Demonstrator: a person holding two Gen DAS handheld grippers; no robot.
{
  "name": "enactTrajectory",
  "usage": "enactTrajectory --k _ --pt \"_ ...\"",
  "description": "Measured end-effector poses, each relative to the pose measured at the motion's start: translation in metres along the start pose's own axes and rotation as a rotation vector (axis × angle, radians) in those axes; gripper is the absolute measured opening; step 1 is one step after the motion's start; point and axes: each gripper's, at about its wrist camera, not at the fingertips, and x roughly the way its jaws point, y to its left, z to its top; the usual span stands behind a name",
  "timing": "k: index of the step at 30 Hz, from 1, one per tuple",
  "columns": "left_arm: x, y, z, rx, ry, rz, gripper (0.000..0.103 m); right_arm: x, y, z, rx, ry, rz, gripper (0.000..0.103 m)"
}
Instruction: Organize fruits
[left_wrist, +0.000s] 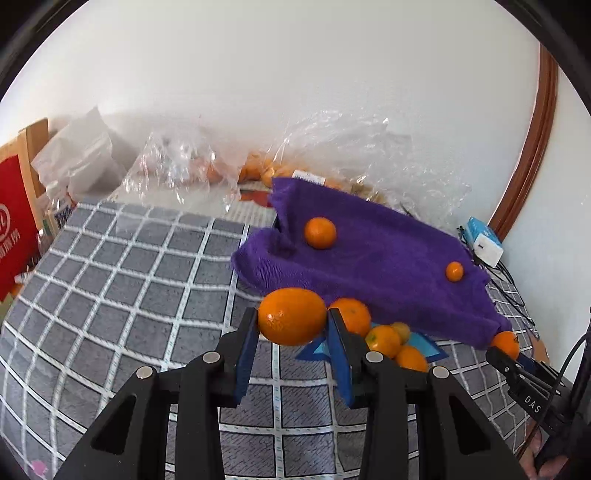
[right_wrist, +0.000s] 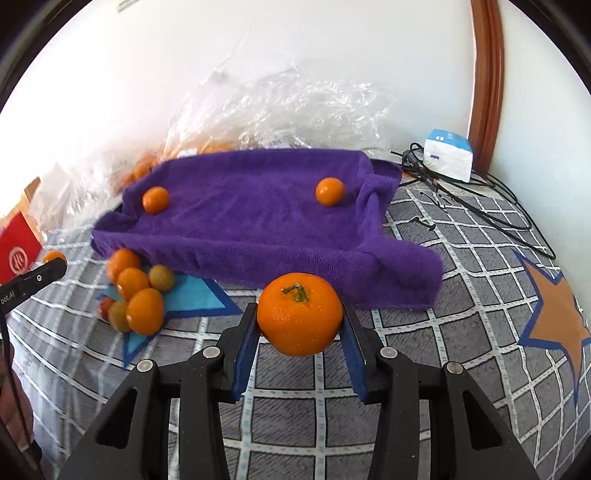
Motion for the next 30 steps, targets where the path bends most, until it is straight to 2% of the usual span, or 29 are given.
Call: enactTrajectory --k 7,14,18,23,30 --pt "-0.011 -0.014 0.037 0.05 -0.051 -0.006 0.035 -0.021 0.003 0.03 0.014 -0.075 -0.017 0.043" --pt "0.01 -0.016 0.065 0.032 -0.075 -0.018 0.035 -0.009 0.001 0.066 0.046 -0.119 -0.024 0.043" --pt "0.029 -0.016 0.065 0.029 -0.103 0.004 0.035 0.011 -0.002 0.078 0.068 -0.127 -0.042 0.043" --pt "0.055 -0.008 0.052 -0.003 -0.06 -0.028 0.035 0.037 -0.009 0.077 0.085 -0.103 -0.05 0.043" --pt "0.071 -0.005 0.045 0.003 -0.038 -0.011 0.035 0.052 -0.024 0.065 0.121 -0.07 -0.055 0.043"
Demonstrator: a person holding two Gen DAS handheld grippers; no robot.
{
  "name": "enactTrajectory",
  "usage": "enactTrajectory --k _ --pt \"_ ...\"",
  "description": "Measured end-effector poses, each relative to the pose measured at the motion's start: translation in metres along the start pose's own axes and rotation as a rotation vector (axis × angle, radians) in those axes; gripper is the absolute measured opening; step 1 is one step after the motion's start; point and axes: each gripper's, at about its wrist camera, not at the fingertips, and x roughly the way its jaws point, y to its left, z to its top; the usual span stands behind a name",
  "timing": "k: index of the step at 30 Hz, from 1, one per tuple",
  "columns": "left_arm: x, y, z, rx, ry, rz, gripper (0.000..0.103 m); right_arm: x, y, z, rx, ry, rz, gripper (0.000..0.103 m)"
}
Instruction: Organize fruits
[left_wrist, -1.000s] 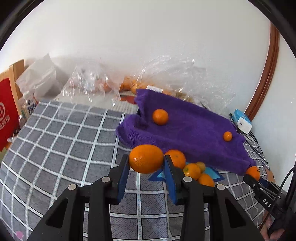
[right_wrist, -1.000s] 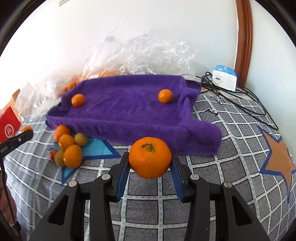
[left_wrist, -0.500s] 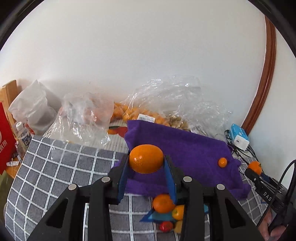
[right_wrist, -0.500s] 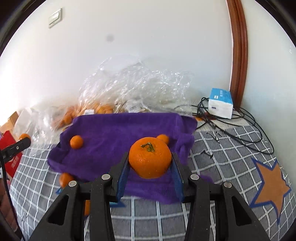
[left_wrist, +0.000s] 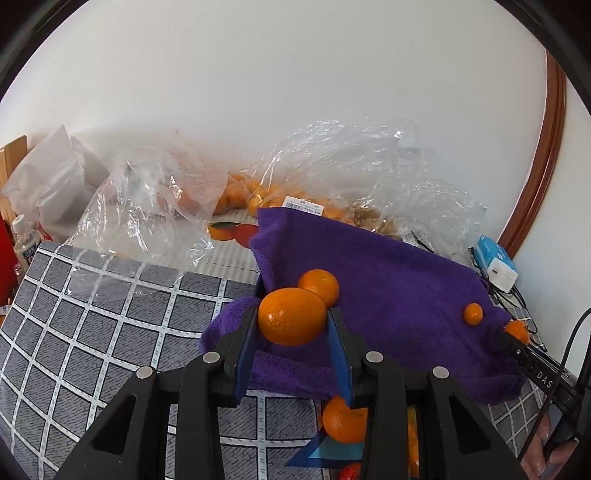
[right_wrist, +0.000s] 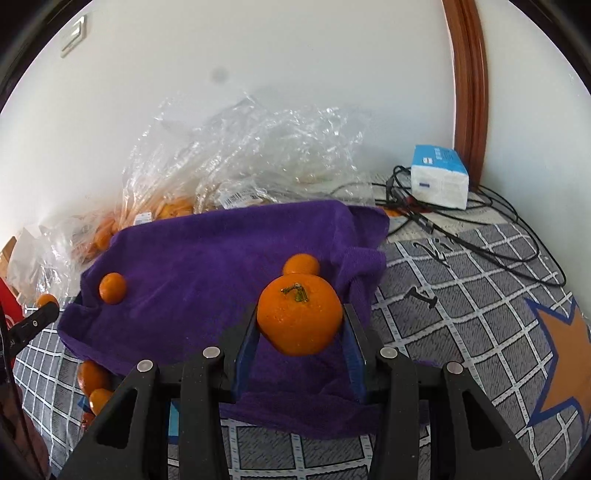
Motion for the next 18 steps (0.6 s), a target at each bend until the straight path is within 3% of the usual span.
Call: enactTrajectory --k 4,18 --pt "0.005 0.002 -0.001 -0.012 0.027 -0.024 0.035 0.004 0.0 -0.002 -0.018 0.011 -0.019 0.043" --pt "0.014 -0.003 -0.007 0.03 0.04 0.01 0.035 0.014 0.006 -0.009 -0.069 0.055 -0.035 0.043"
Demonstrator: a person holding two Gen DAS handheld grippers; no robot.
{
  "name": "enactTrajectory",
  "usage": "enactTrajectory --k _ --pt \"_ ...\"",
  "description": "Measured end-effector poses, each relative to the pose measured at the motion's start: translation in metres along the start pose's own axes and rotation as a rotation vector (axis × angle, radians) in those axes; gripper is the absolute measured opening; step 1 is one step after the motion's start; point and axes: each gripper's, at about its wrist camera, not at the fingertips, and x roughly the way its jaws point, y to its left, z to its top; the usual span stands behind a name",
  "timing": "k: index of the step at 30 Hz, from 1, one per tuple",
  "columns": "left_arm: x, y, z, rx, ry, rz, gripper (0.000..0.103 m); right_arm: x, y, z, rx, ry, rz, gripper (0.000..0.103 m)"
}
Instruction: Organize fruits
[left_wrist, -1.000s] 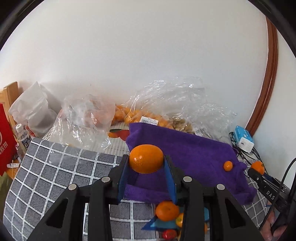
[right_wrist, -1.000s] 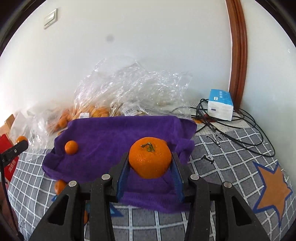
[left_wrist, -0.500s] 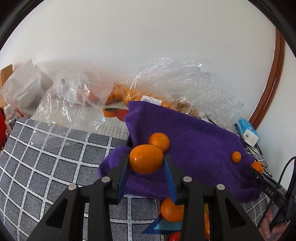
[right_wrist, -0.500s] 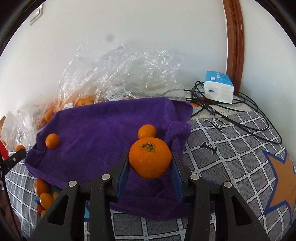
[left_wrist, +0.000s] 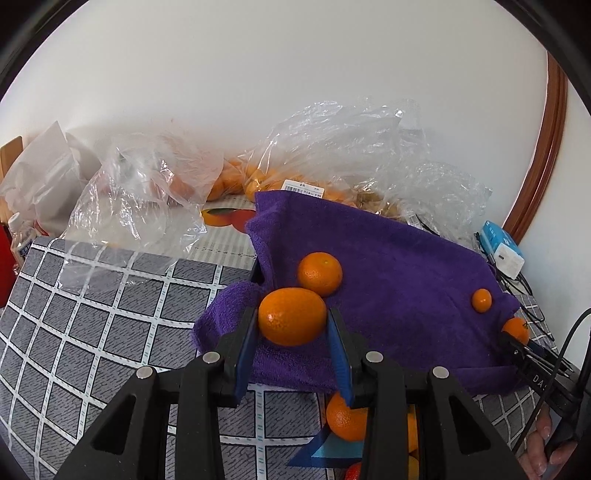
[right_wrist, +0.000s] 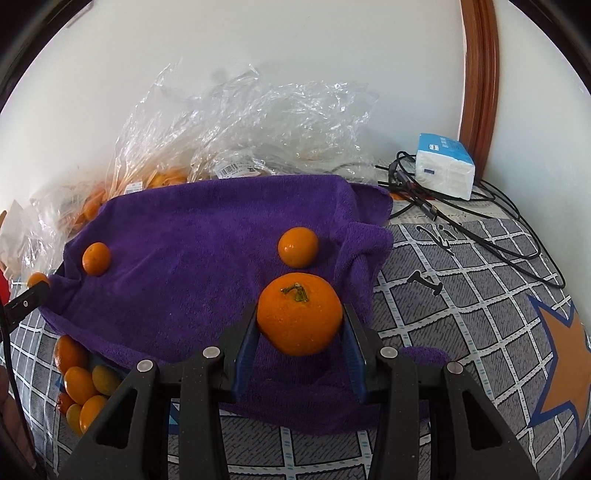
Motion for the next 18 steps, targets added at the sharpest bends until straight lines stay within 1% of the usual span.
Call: enactTrajectory --k 12,18 --pt "0.003 -0.003 -0.002 0.023 0.005 0.012 0.035 0.001 0.01 -0.003 -0.048 0.014 0.002 0.043" --pt "0.003 -0.001 -0.001 0.022 0.007 -0.002 0.035 0.001 0.011 -0.003 -0.049 0.016 0.004 0.044"
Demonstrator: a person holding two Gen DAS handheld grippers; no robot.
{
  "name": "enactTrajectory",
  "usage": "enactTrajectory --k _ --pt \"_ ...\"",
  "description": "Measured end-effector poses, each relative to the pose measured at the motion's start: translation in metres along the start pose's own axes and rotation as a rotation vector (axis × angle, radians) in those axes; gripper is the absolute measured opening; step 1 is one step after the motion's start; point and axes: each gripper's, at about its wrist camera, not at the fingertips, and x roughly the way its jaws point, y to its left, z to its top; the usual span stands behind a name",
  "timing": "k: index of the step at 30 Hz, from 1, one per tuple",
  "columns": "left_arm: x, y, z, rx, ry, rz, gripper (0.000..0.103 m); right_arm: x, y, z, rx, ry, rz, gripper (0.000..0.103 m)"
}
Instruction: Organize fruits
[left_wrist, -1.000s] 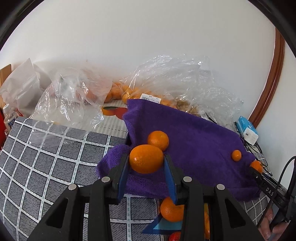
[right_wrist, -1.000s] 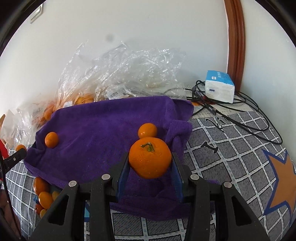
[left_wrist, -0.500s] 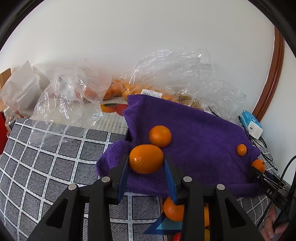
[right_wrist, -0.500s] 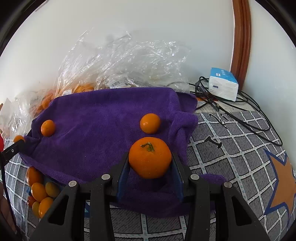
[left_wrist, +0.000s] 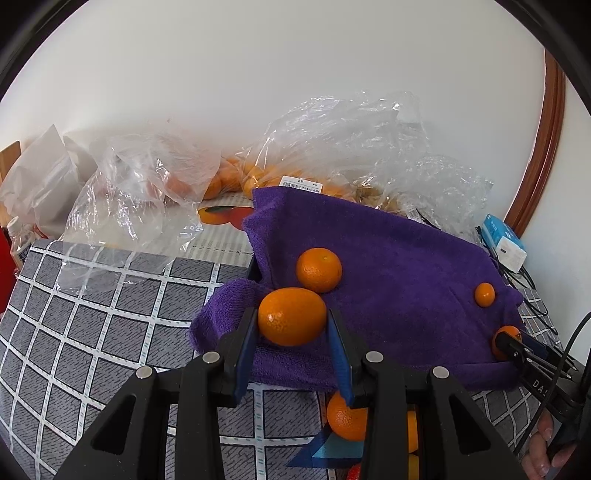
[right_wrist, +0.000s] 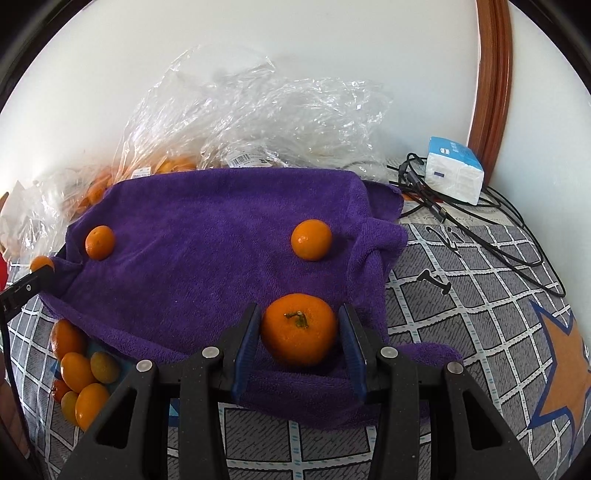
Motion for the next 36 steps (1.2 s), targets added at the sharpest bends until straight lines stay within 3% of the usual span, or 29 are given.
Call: enactTrajectory --k 10,25,29,36 --pt "-0.001 -0.009 -0.003 0.037 0.005 -0.025 0.035 -0.011 -0.001 0.001 0.008 -0.039 0.006 0.064" --pt "0.002 -0.014 -0.004 0.08 0.001 0.001 0.036 -0.013 -0.002 0.001 0.019 -0.047 0.006 0.065" --pt "-0.001 -0.015 -0.004 0.075 0.0 -0.018 0.046 -0.017 -0.005 0.0 0.041 -0.062 0.012 0.067" --pt "-0.009 -0.014 -0.001 0.066 -0.024 -0.011 0.052 -0.022 -0.004 -0.002 0.047 -0.057 -0.002 0.067"
